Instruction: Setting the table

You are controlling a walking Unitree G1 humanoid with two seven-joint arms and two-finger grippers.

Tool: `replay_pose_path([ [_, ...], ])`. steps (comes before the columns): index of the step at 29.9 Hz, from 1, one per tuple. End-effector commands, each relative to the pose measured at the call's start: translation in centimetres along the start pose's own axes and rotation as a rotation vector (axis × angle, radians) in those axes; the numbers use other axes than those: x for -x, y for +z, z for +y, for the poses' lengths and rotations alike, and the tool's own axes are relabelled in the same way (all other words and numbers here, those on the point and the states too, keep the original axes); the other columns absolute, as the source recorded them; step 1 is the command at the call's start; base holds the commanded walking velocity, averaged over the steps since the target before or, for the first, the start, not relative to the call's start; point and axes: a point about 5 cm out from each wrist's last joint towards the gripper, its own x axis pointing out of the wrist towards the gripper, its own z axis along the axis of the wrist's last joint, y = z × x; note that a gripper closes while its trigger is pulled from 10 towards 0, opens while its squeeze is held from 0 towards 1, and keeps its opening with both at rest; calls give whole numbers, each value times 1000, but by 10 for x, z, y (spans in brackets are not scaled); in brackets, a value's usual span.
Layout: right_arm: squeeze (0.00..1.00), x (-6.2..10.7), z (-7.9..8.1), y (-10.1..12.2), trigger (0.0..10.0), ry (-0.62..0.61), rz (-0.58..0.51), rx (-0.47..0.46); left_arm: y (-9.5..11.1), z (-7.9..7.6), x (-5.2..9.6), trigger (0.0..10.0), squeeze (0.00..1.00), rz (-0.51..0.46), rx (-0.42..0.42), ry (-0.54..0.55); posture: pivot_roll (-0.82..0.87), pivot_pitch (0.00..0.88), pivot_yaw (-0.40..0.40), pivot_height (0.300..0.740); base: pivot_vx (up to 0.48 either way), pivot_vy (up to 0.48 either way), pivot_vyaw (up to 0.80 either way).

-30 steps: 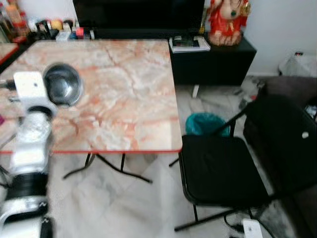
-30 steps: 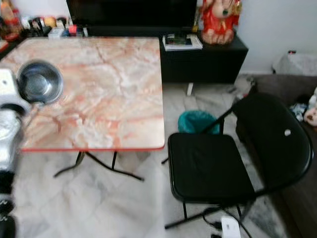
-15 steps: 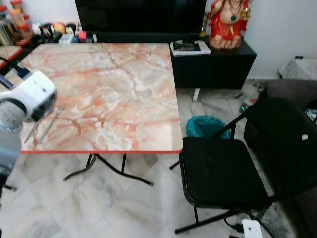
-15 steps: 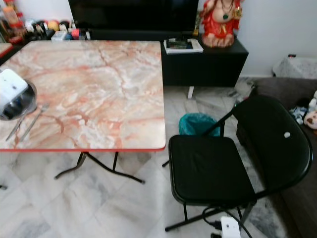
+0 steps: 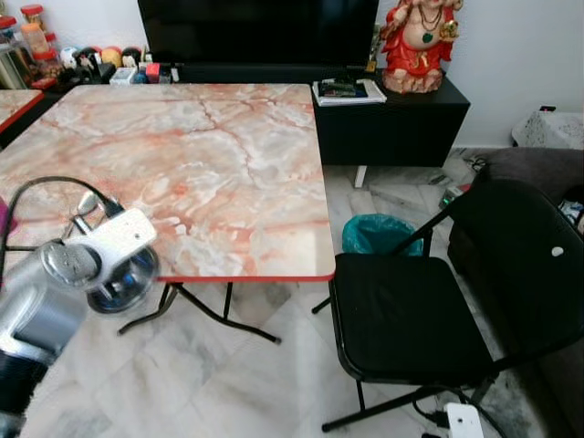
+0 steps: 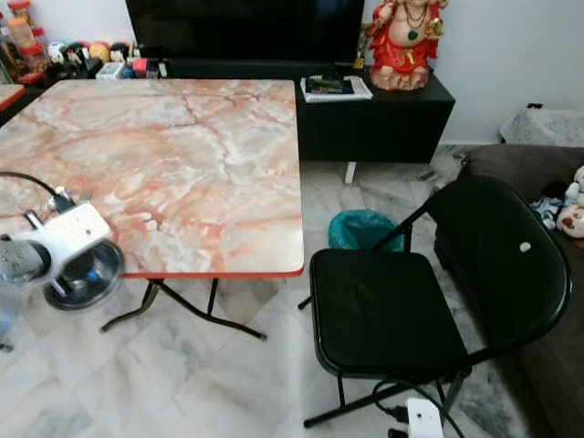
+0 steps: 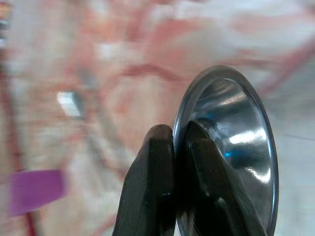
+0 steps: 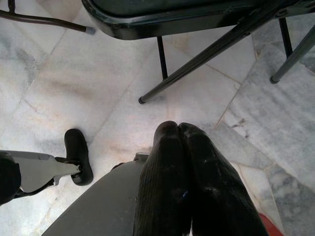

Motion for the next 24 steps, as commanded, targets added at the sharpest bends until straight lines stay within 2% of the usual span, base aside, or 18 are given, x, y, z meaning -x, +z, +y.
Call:
replay_pose_path([
  [1, 0, 1, -2, -1, 10000, -9, 5, -5, 1, -8, 3, 10000, 0, -4, -4, -47, 26, 12, -10, 740, 0, 0, 0],
  [7, 0, 1, -3, 0, 10000, -8, 5, -2, -1, -16, 17, 10000, 0, -30, -11, -134, 37, 19, -14, 740, 0, 0, 0],
  [10, 0, 1, -3, 0, 10000, -6, 5, 1, -3, -26, 20, 10000, 0, -47, -19, -208, 41, 20, -17, 740, 0, 0, 0],
  [12, 0, 1, -3, 1, 10000, -5, 4, 2, -7, -45, 21, 10000, 0, -60, -12, -316, 39, 21, -19, 740, 0, 0, 0],
  [14, 0, 1, -3, 1, 10000, -6, 3, 2, -8, -50, 21, 10000, 0, -62, -6, -339, 39, 23, -18, 740, 0, 0, 0],
  [16, 0, 0, -3, 2, 10000, -7, 2, 1, -13, -62, 17, 10000, 0, -52, 16, -385, 39, 25, -20, 740, 0, 0, 0],
  [17, 0, 0, -3, 2, 10000, -7, 2, 1, -21, -70, 11, 10000, 0, -21, 29, -389, 37, 27, -19, 740, 0, 0, 0],
  [21, 0, 0, -3, 2, 10000, -7, 2, 1, -31, -86, 0, 10000, 0, 13, 67, -407, 35, 31, -19, 740, 0, 0, 0],
  [24, 0, 0, -3, 2, 10000, -7, 1, 1, -35, -93, -7, 10000, 0, 27, 54, -387, 34, 33, -20, 740, 0, 0, 0],
])
